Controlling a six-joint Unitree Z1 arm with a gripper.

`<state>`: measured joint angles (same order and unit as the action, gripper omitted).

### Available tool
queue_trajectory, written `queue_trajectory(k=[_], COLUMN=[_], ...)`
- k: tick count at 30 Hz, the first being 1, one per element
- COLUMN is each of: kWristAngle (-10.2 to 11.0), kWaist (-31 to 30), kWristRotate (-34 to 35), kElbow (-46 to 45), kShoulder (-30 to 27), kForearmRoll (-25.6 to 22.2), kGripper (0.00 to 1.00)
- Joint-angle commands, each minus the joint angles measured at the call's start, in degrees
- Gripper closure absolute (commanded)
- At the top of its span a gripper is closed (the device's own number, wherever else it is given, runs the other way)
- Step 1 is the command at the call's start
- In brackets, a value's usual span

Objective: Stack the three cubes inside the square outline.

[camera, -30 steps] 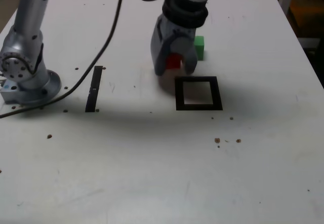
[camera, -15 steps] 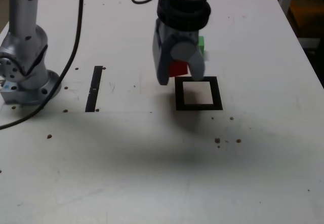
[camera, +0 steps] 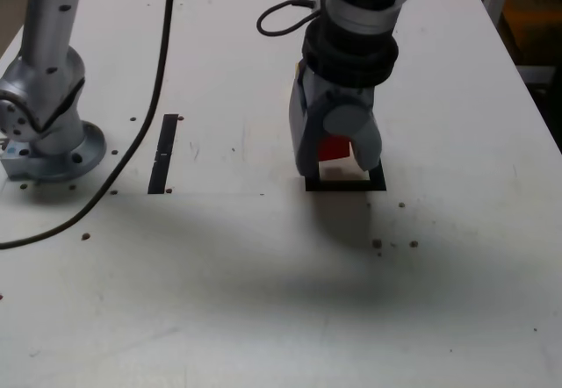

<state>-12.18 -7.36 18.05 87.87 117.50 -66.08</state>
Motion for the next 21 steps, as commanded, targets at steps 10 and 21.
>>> queue_trajectory(k=[10, 21], kWristAngle=[0.0, 1.6], kWaist=[-0.1, -0.1], kWristRotate=[-1.5, -2.1], kElbow=[-0.1, 0.4], kShoulder=[3.6, 5.1], kForearmRoll=[1.7, 3.3], kGripper=[0.75, 0.75])
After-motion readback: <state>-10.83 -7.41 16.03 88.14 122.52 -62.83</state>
